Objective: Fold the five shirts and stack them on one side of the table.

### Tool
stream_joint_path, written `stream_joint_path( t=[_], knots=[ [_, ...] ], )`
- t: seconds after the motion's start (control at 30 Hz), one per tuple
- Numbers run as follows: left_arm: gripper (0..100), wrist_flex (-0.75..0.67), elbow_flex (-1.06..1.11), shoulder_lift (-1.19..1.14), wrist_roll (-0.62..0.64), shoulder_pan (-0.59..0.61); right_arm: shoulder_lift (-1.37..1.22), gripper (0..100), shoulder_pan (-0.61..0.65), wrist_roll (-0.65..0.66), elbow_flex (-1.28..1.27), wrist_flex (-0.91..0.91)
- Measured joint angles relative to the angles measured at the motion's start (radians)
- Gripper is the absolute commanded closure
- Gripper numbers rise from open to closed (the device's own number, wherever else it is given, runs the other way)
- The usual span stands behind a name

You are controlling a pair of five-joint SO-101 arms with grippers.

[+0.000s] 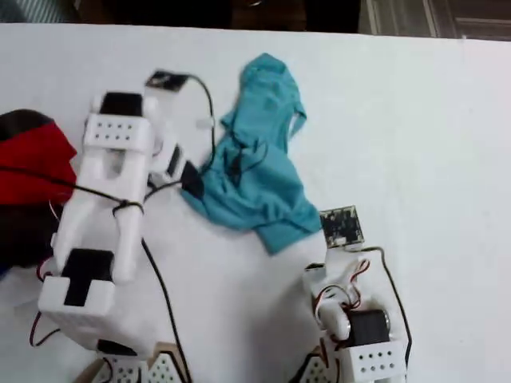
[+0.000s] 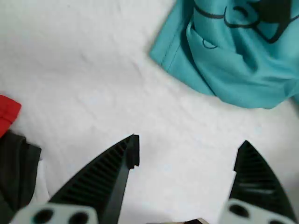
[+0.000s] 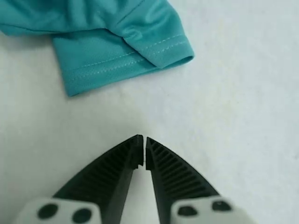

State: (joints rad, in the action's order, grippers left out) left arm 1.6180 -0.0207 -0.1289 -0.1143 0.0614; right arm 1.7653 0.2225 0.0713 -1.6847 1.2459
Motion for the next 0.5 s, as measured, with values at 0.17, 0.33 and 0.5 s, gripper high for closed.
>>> stream_joint_path(
  t=[0.17, 0.33, 0.5],
  knots=[
    [66, -0.020, 0.089, 0.000, 0.002, 0.000, 0.000, 97.4, 0.044, 0.002, 0.000, -0.006],
    [66, -0.023, 0.138, 0.003, 0.002, 0.000, 0.000, 97.4, 0.051, 0.163, 0.000, -0.150],
    [66, -0.043, 0.138, 0.005, -0.077, 0.000, 0.000, 97.4, 0.018, 0.443, 0.000, -0.287]
  ],
)
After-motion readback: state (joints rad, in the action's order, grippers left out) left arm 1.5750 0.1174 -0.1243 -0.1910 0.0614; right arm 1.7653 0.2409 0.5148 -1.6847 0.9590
